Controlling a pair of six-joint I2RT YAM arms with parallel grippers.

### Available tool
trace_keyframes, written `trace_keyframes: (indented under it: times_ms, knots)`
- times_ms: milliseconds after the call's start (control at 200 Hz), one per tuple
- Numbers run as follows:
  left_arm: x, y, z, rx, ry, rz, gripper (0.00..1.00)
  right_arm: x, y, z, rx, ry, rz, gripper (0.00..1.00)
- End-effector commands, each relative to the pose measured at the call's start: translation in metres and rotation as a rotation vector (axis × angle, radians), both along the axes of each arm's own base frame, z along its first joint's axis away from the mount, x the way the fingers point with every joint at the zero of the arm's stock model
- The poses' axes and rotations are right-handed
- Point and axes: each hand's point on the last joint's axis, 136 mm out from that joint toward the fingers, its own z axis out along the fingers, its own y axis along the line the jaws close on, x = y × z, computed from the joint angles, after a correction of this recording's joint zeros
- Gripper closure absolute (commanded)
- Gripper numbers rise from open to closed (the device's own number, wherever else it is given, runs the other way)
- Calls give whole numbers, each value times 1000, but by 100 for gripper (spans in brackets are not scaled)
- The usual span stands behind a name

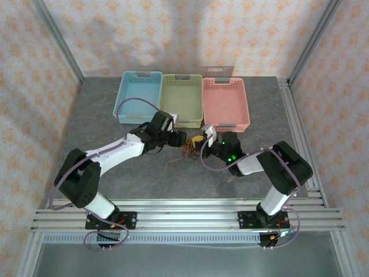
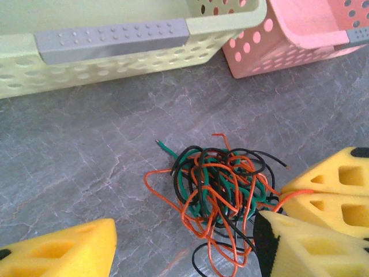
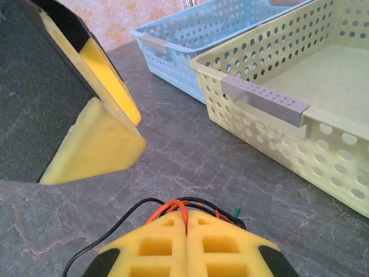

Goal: Untangle the cables

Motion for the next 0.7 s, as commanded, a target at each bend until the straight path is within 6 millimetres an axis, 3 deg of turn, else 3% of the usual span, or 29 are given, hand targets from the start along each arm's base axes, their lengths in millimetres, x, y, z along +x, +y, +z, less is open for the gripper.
trace_keyframes:
  times_ms: [0,290,696]
  knots:
    - [-2,-6,1,20,26,-39,36,7,2,13,27,-30,-10,100]
    - [-11,-20,-13,67,105,-100,40,7,3,12,23,-23,-9,100]
    - [-13,-25,-24,93,163,-123,56,8,3,11,23,-21,-11,100]
